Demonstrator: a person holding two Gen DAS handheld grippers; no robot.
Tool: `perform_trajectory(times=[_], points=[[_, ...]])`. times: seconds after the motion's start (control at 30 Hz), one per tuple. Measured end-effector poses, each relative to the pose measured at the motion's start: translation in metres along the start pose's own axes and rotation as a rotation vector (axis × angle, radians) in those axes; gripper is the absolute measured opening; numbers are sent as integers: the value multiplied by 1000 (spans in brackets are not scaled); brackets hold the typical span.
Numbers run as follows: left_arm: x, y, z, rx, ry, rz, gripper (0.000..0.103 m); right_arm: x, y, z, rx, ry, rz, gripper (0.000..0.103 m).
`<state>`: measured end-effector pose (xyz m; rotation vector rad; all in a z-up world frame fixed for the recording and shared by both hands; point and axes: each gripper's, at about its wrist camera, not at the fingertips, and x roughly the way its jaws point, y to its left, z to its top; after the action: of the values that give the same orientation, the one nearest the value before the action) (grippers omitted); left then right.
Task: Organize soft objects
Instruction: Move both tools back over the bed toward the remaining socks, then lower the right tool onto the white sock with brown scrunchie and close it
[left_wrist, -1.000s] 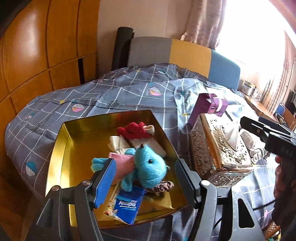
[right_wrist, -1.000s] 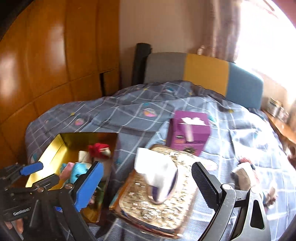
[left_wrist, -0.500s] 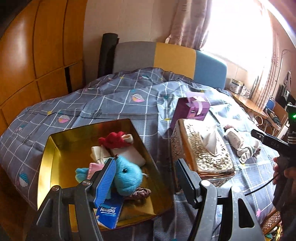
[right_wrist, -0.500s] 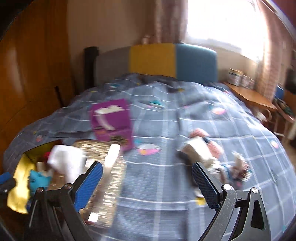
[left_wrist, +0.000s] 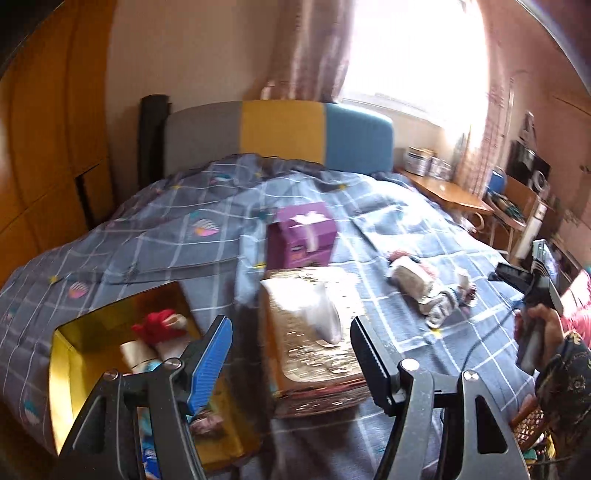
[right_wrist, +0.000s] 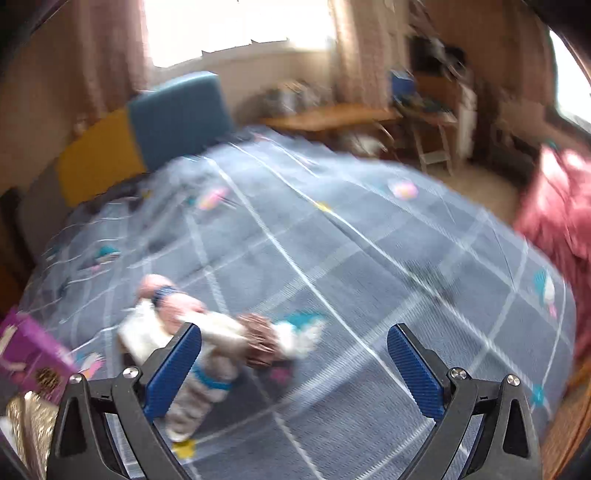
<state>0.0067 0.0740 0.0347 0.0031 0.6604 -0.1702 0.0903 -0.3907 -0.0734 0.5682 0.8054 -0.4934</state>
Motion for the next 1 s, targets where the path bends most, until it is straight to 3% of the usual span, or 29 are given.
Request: perform_trajectory(times=[0.13,0.57,1.0], points=[[11,-27,3,44,23,-53,67,15,-21,1,120,92,37,101],[35,-107,-6,191,100,-172,67,25,-34,-5,248,179,150,101],[68,-153,-14,289,178,-202,68,23,-4,-7,92,181,183,101]])
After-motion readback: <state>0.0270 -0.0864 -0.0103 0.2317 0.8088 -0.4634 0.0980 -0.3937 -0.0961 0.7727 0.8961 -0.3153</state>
